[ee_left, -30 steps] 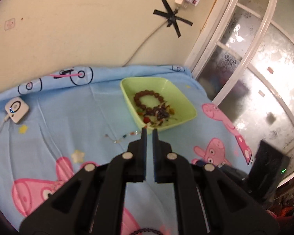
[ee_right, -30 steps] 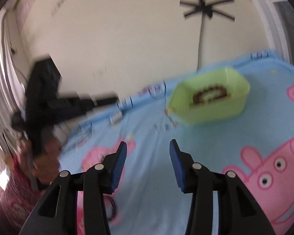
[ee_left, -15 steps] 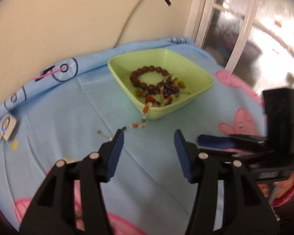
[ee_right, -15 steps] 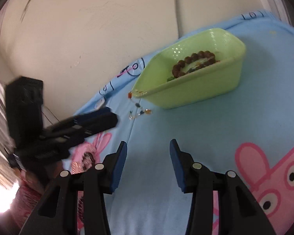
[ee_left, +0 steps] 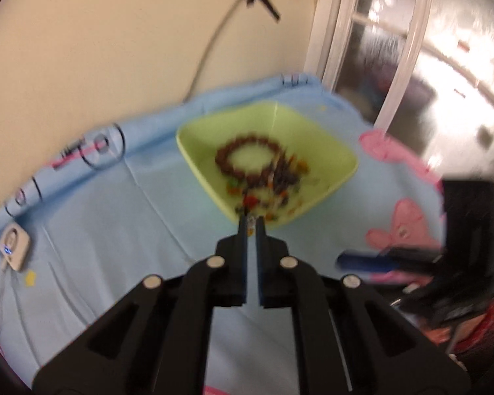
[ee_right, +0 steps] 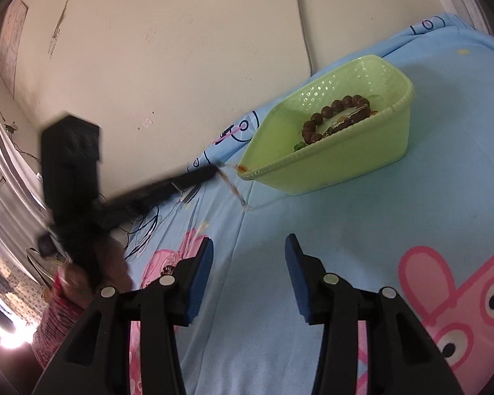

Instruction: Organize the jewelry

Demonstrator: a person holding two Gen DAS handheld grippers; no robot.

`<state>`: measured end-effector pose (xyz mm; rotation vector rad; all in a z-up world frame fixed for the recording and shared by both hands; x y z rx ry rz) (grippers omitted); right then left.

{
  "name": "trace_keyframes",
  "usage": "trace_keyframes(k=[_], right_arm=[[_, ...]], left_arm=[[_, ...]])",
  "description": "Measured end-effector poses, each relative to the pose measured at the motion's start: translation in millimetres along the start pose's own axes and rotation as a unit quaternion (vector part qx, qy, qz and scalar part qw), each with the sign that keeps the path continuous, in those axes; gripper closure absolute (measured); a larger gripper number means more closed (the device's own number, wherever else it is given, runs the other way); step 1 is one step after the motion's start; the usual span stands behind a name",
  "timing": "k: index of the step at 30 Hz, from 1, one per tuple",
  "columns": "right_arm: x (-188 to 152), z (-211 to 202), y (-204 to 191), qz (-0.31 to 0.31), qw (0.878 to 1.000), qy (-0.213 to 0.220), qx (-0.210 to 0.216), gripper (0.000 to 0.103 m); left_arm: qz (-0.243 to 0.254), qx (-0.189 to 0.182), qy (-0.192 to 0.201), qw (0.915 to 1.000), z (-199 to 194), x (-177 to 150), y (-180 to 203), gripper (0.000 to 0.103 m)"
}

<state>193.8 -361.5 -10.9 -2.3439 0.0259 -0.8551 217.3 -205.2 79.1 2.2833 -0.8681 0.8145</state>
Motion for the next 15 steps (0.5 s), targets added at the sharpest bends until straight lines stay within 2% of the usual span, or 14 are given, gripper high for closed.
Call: trace_keyframes(k=[5,9,10,11,12,13,15], right_arm=[[-1.6,-2.9,-1.3,-0.002,1.000,-0.002,0.003,0.082],[-3.7,-9.1,2.2,0.006,1.000,-0.007,0.009,0.082],[-4.1,-9.6,3.3,0.009,1.000,-0.008,0.009,0.082],[-3.3,-7.9,4.2,0.012,1.000,-0.007,0.008,0.082],[-3.1,-7.9,5.2,0.015,1.000,-0.007,0.008,0.082],[-2.1,-6.4,6.7,0.022,1.000,-0.006,0.009,0.082],[-0.2,-2.5,8.1,0.032,0.999,-0.005,0.011,0.082]], left_arm=[[0.015,-0.011,0.035,0.9992,-16.4,61.9,10.6,0.099],[0.028,0.016,0.044,0.9985,-0.5,100.2,16.0,0.097],[0.024,0.032,0.035,0.9986,10.2,106.7,12.9,0.090],[0.016,0.041,0.022,0.9988,18.7,107.1,9.3,0.065],[0.005,0.052,0.006,0.9986,28.9,105.0,4.5,0.048],[-0.009,0.063,-0.012,0.9979,39.4,99.7,-1.5,0.048],[-0.027,0.059,-0.028,0.9975,47.7,85.6,-6.3,0.048]])
Point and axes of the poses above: each gripper's, at about its wrist camera, not at the fingertips, and z roughly the way its jaws point, y to its right, x to its top, the point moved 4 cm from there along z, roughly the way its jaws point, and after that the axes turned 13 degrees about -x, right-handed, at the moved point
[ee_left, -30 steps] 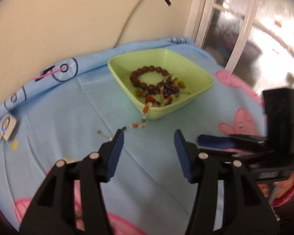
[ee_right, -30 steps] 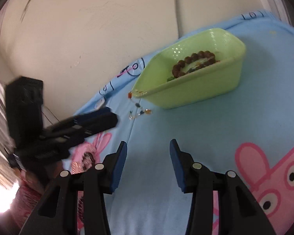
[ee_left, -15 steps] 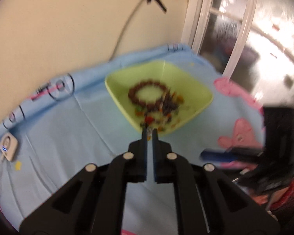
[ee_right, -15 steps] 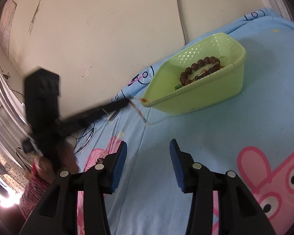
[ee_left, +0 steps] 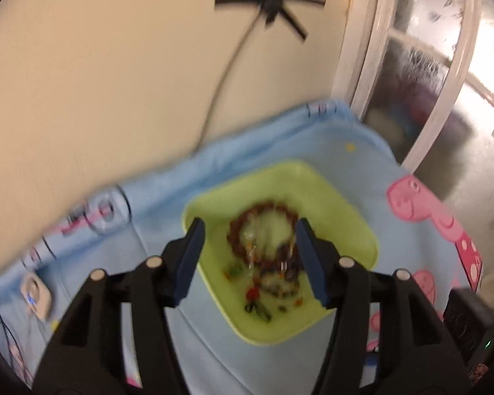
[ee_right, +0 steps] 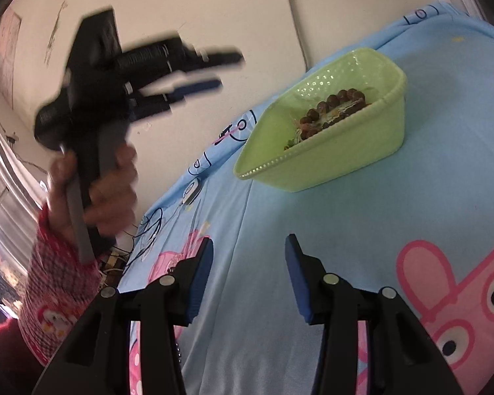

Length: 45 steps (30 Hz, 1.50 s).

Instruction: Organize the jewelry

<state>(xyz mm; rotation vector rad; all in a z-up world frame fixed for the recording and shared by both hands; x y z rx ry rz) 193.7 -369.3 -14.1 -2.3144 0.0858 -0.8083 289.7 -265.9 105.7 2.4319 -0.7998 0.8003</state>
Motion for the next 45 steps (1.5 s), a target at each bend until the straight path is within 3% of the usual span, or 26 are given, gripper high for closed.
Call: trace_keyframes(k=[3,6,10,16,20,23,27,29,32,38,40,45], right_arm=[[0.2,-1.2,0.4,0.000,1.000,0.004,0.001,0.082],[-1.9,-4.1,-4.1,-0.016,1.000,0.009,-0.003,0.082],[-6.6,-0.7,-12.8,-0.041,0.999,-0.005,-0.016,0.082],[-25.8,20.0,-40.0,-0.081,0.994,-0.073,-0.026,0.082],[-44.7,35.6,-87.3,-0.150,0.984,-0.094,-0.023,0.082],[-57.2,48.2,-126.4,-0.215,0.971,-0.102,-0.025,0.098],[-67.0,70.8,-161.7,-0.261,0.958,-0.115,-0.039,0.102],[-79.1,71.9,-178.1,-0.294,0.948,-0.119,-0.034,0.102],[-92.8,84.5,-195.6,-0.339,0.932,-0.117,-0.061,0.102],[-80.7,112.4,-190.0,-0.299,0.941,-0.140,-0.072,0.102],[-76.9,113.9,-188.8,-0.275,0.949,-0.146,-0.043,0.103],[-47.2,79.1,-194.7,-0.240,0.965,-0.103,-0.017,0.103]], left_arm=[[-0.011,-0.005,0.004,0.9999,-16.0,-28.0,-5.6,0.048],[-0.030,-0.008,0.022,0.9993,-58.1,-65.8,-18.4,0.048],[-0.073,0.032,0.045,0.9958,-125.8,-141.7,-56.8,0.048],[-0.158,0.111,0.060,0.9793,-185.2,-255.4,-111.3,0.048],[-0.200,0.099,0.078,0.9717,-196.9,-302.1,-121.9,0.048],[-0.207,0.084,0.084,0.9710,-195.3,-311.9,-124.5,0.048],[-0.191,0.077,0.094,0.9740,-196.0,-310.7,-113.3,0.048],[-0.184,0.070,0.097,0.9755,-194.3,-306.3,-113.1,0.048],[-0.184,0.048,0.104,0.9762,-189.9,-305.2,-111.8,0.048],[-0.193,0.030,0.097,0.9759,-175.3,-312.8,-109.8,0.048],[-0.193,0.031,0.090,0.9766,-172.5,-314.2,-109.1,0.048],[-0.187,0.024,0.100,0.9770,-177.6,-309.3,-106.2,0.048]])
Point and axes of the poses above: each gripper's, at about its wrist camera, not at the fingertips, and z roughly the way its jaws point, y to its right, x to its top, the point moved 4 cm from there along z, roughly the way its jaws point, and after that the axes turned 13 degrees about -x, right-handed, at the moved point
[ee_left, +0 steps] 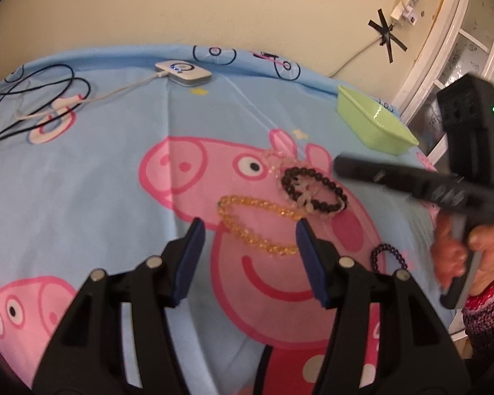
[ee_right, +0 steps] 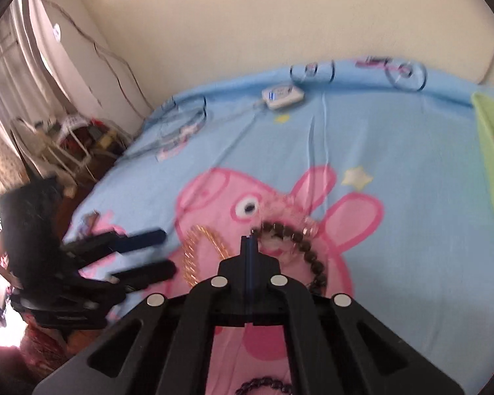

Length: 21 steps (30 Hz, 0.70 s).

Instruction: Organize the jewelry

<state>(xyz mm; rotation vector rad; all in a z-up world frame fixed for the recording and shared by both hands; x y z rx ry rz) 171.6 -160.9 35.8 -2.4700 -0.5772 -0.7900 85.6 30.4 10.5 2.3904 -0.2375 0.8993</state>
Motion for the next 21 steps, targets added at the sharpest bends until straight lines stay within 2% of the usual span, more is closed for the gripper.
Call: trace_keyframes(k=[4,7,9,12,13,14,16,19,21], right_arm=[[23.4,-48.2,-8.7,0.000,0.998,0.058,0.026,0.103],[28.7,-58.0,-13.0,-0.007,0.997,0.069,0.023,0.103],[23.6,-42.6,-8.1,0.001,0.999,0.045,0.016,0.103],[-1.0,-1.6,-2.1,0.006,1.000,-0.012,-0.012,0.103],[-9.9,5.6,-2.9,0.008,1.000,-0.019,-0.016,0.084],[-13.6,9.7,-3.8,0.009,1.000,-0.021,-0.016,0.077],[-18.4,19.2,-7.3,0.006,0.999,-0.028,-0.021,0.077],[-18.0,31.9,-12.1,-0.013,0.998,-0.044,-0.034,0.077],[-19.8,43.6,-14.3,-0.015,0.997,-0.065,-0.032,0.089]], left_arm=[[0.026,-0.013,0.021,0.9994,-9.5,9.3,18.9,0.048],[0.037,-0.009,0.024,0.9990,-11.6,14.1,28.2,0.048],[0.030,-0.005,0.027,0.9992,-11.5,13.9,24.6,0.048],[-0.002,-0.007,0.033,0.9994,-10.2,8.9,5.6,0.048],[-0.009,-0.006,0.035,0.9993,-10.4,6.5,0.2,0.048],[-0.018,-0.006,0.036,0.9992,-9.7,3.8,-5.7,0.048],[-0.043,-0.021,0.033,0.9983,-8.5,1.3,-15.6,0.048],[-0.044,-0.032,0.045,0.9975,-12.3,2.2,-16.7,0.048],[-0.043,-0.038,0.046,0.9973,-12.1,2.3,-16.7,0.048]])
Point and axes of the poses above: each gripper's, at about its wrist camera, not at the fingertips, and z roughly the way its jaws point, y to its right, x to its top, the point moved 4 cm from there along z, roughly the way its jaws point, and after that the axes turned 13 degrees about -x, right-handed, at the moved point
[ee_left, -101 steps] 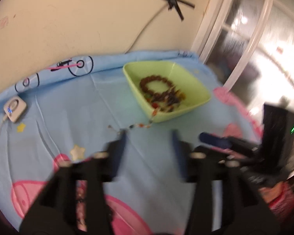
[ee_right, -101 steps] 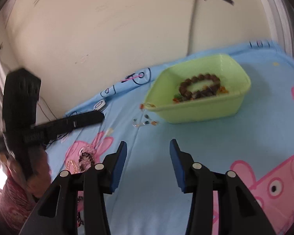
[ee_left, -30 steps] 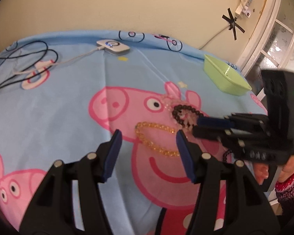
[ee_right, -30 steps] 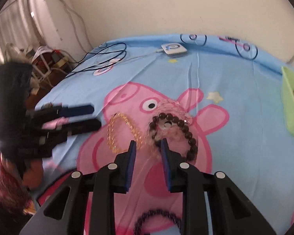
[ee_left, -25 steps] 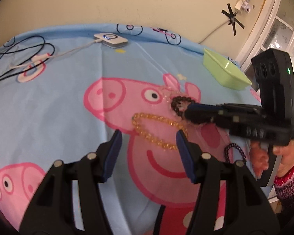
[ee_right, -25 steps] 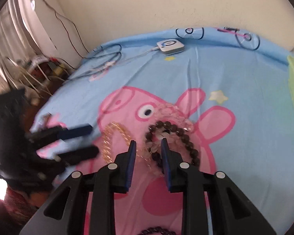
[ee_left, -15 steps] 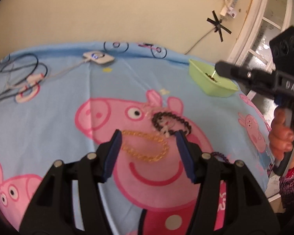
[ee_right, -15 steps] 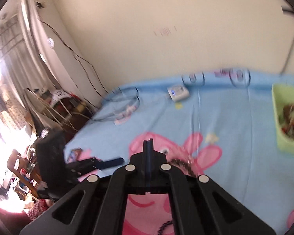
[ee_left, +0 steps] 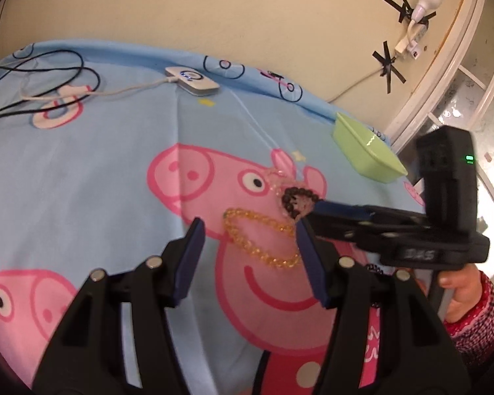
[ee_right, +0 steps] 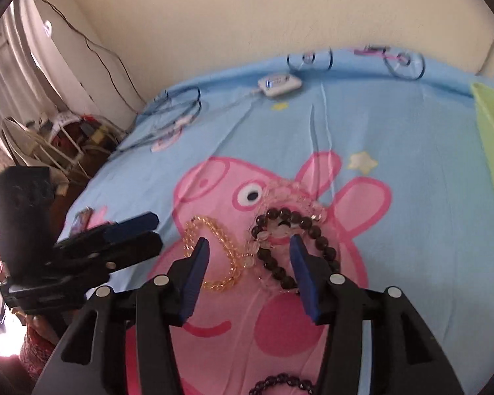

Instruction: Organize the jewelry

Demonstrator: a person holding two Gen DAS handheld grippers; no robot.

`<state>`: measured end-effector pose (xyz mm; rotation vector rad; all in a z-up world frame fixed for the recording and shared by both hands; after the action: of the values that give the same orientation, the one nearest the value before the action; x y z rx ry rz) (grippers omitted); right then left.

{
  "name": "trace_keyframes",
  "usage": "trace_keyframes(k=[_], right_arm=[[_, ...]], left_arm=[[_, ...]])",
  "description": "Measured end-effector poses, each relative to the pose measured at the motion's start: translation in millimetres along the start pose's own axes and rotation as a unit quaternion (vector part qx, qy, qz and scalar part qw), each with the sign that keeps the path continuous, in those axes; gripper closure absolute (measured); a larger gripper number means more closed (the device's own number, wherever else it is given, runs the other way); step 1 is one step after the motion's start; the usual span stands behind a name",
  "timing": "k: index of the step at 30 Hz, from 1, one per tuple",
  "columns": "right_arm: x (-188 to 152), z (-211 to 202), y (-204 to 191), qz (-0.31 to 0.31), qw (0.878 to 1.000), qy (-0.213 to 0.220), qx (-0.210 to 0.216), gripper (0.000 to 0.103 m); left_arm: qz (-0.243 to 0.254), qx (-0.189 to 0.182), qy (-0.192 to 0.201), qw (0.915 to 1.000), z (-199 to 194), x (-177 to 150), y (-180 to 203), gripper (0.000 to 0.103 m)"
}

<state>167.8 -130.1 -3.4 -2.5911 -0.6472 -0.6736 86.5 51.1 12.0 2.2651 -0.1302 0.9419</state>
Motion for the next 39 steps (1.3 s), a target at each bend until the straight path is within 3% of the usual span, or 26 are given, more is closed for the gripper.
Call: trace_keyframes(k=[1,5,10,13,15,20,23,25,26,27,31,39], right_arm=[[1.4,3.0,-0.6,-0.014,1.000,0.008,-0.022,0.103],[5.6,-10.6,11.7,0.014,1.000,0.027,-0.001,0.103],[19.6,-70.4,12.7,0.038,0.994,0.092,0.048,0.103],[30.9,-114.9,6.1,0.036,0.987,0.142,0.069,0.103],[38.0,-139.8,0.9,0.032,0.982,0.171,0.079,0.103],[47.7,-185.9,-12.9,0.020,0.970,0.219,0.108,0.103],[47.7,-209.5,-18.2,0.017,0.962,0.242,0.127,0.103],[47.1,-226.2,-18.7,0.014,0.957,0.259,0.134,0.103],[46.0,-232.5,-17.1,0.013,0.954,0.266,0.134,0.103],[44.7,-238.4,-15.1,0.015,0.953,0.274,0.131,0.103],[33.5,-245.1,7.8,0.035,0.951,0.287,0.111,0.103],[-8.8,-233.5,81.2,0.111,0.951,0.274,0.089,0.103]], left_arm=[[0.002,-0.002,0.003,1.0000,-0.8,0.3,0.3,0.048],[0.004,-0.011,0.018,0.9998,-6.4,1.7,0.9,0.048],[0.040,-0.009,0.025,0.9988,-7.1,4.1,20.1,0.048],[0.066,-0.031,0.031,0.9968,-10.3,8.2,42.5,0.033],[0.087,-0.042,0.038,0.9946,-13.0,12.7,60.0,0.027],[0.156,-0.060,0.045,0.9850,-9.8,23.4,108.7,0.027],[0.183,-0.051,0.038,0.9810,5.3,28.1,122.3,0.028],[0.185,-0.055,0.025,0.9809,18.4,31.5,122.3,0.054],[0.176,-0.066,0.009,0.9821,26.0,33.5,120.0,0.083],[0.159,-0.078,-0.007,0.9842,34.0,36.3,116.3,0.098],[0.138,-0.110,-0.002,0.9843,33.2,42.8,121.0,0.098],[0.157,-0.175,-0.028,0.9716,41.6,45.6,170.9,0.098]])
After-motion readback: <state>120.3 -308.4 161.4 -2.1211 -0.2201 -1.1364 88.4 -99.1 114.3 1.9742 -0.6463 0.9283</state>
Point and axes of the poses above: each gripper's, at about its wrist camera, not at the fingertips, and z roughly the way its jaws point, y to its right, x to its top, the point moved 4 cm from there along z, roughly the way its jaws point, and after that the axes turned 13 degrees about -x, right-handed, at the moved point
